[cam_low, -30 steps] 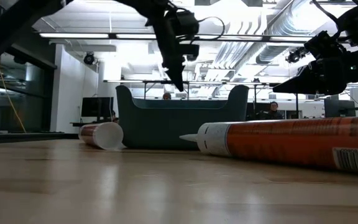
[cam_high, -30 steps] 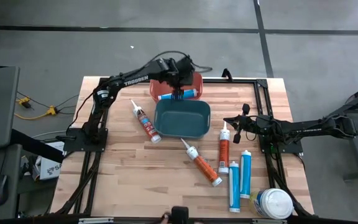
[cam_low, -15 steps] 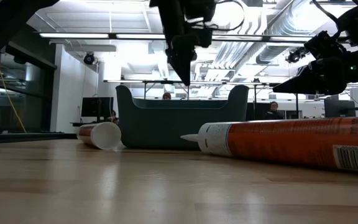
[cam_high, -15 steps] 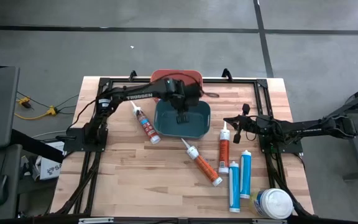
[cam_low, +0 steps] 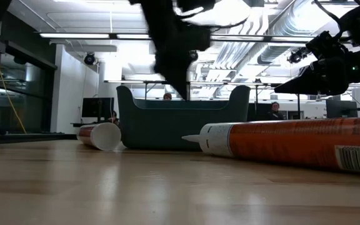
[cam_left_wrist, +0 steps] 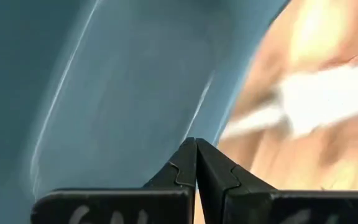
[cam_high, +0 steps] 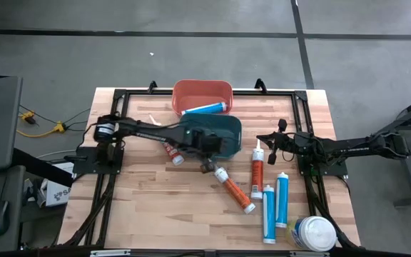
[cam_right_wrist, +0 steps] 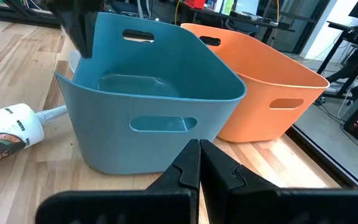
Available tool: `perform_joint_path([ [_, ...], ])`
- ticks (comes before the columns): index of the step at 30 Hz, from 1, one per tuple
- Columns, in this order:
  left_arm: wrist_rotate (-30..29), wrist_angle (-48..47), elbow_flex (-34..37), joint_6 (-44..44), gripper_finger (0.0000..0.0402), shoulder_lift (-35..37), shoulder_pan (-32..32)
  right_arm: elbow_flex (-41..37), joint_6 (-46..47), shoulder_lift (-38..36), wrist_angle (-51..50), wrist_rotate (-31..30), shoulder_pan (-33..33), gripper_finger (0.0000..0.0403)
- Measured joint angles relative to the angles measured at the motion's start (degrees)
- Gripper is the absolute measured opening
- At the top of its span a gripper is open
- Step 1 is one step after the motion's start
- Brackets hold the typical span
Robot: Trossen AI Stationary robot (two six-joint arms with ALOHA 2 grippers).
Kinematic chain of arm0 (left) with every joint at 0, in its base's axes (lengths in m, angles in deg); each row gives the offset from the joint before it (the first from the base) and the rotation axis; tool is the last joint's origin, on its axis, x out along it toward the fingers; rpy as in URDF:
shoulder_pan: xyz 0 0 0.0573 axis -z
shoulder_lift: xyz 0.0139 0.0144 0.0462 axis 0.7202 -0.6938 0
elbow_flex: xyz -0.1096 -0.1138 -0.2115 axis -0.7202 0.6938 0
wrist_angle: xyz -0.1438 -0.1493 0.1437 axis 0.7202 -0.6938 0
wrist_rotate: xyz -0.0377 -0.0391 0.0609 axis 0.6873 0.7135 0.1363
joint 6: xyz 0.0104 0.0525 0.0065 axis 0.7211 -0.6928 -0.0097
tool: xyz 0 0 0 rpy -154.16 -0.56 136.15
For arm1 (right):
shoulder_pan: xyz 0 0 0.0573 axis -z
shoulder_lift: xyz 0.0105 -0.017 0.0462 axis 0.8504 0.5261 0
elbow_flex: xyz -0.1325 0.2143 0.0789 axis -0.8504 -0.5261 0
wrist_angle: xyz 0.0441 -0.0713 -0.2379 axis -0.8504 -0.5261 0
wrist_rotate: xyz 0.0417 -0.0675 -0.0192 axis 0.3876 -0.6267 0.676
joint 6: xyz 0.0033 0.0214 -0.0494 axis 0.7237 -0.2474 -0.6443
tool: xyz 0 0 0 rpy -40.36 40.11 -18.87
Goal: Pick & place silicon tubes, Sealant and Lysol wipes
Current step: Put the top left orange sealant into the blue bin
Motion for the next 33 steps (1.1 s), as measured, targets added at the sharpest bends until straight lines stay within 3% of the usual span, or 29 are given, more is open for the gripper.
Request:
perform_joint_path([
  [7,-16.85,-6.02,10.56,26.05,0.0000,12.95,4.82,-0.02,0.00,0.00,-0.01,0.00,0.00,0.0000],
  [13,-22.67,-7.33,22.85,46.76,0.0000,25.47,6.46,-0.01,0.00,0.02,-0.23,-0.02,0.00,0.0000],
  [22,-24.27,0.99,40.66,51.27,0.0000,39.65,6.29,-0.02,-0.02,0.00,-0.48,-0.01,0.00,0.0000],
  [28,-27.37,3.13,45.03,54.66,0.0005,43.84,4.66,-0.02,-0.02,-0.06,-0.54,0.00,0.00,0.0000],
  [33,-26.42,3.43,45.75,55.62,0.0055,44.61,2.79,-0.02,-0.01,0.06,-0.54,-0.02,0.00,0.0000],
])
